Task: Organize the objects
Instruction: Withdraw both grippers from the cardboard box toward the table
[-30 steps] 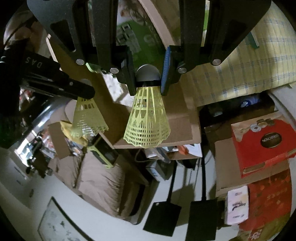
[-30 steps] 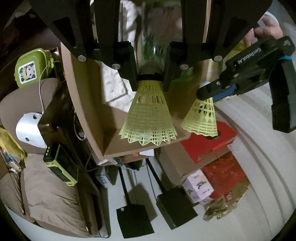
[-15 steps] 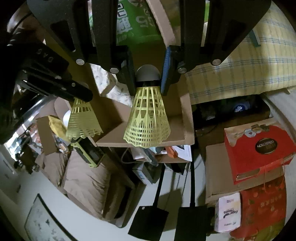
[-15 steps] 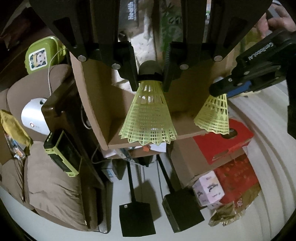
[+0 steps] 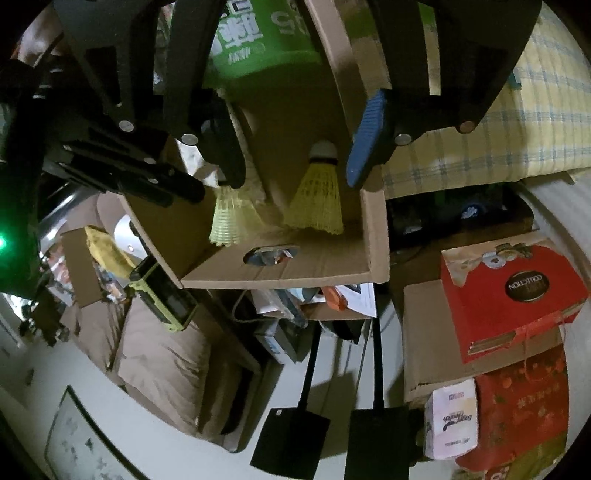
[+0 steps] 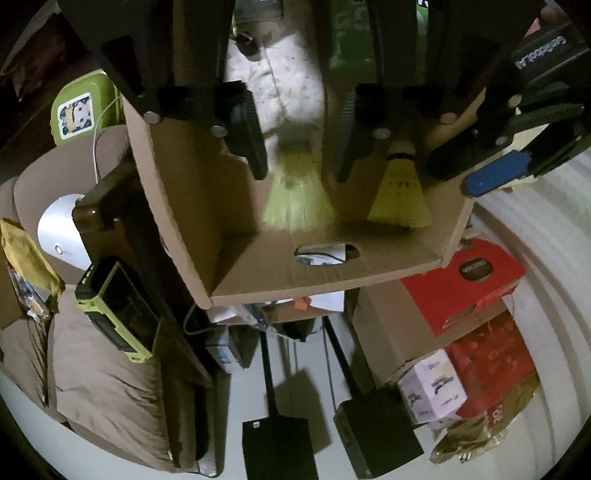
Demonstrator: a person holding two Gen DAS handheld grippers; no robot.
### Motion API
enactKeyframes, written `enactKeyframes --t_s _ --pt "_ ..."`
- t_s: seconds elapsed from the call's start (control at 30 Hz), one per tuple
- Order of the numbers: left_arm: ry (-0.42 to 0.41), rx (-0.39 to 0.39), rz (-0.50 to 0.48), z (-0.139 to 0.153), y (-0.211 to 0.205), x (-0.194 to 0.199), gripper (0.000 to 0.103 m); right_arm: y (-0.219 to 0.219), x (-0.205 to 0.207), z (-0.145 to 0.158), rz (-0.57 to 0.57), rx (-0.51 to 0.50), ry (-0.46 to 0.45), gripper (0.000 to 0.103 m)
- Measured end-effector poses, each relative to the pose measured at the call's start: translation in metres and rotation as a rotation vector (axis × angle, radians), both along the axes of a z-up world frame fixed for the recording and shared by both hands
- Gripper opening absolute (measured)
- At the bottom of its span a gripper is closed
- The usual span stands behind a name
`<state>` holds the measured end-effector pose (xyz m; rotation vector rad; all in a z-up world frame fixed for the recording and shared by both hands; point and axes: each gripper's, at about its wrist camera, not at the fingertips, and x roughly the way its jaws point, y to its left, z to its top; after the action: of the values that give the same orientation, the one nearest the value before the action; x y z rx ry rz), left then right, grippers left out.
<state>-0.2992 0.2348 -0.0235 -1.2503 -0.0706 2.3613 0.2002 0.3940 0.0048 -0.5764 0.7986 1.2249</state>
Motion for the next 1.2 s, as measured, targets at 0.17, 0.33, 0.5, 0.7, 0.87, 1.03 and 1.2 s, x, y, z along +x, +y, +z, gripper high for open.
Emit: enactKeyframes --t_s 0.17,0.33,0.5,0.7,0.87,1.03,1.2 --pt "-0.003 0.009 0.005 0.007 -0.007 0.007 0.058 -0.01 -0.002 0.01 -0.006 0.019 -0.009 0.04" --pt "0.016 0.004 0.014 0.017 -0.017 0.018 0.058 -0.022 -0.01 0.025 0.0 0.049 -0.041 0.043" --pt "0.03 -0.001 0.03 0.027 -0.03 0.029 0.059 -0.034 -0.021 0.035 0.012 0.072 -0.062 0.047" --pt "0.095 -0.006 0.1 0.04 -0.055 0.045 0.09 -0.046 -0.038 0.042 0.026 0.099 -0.09 0.063" --pt "0.108 -0.019 0.131 0.046 -0.078 0.052 0.097 -0.058 -0.05 0.049 0.032 0.131 -0.088 0.081" --pt "0.142 -0.027 0.166 0.051 -0.101 0.065 0.1 -0.068 -0.064 0.056 0.036 0.152 -0.107 0.087" --pt "0.15 -0.027 0.188 0.053 -0.122 0.082 0.1 -0.08 -0.082 0.06 0.05 0.167 -0.132 0.096"
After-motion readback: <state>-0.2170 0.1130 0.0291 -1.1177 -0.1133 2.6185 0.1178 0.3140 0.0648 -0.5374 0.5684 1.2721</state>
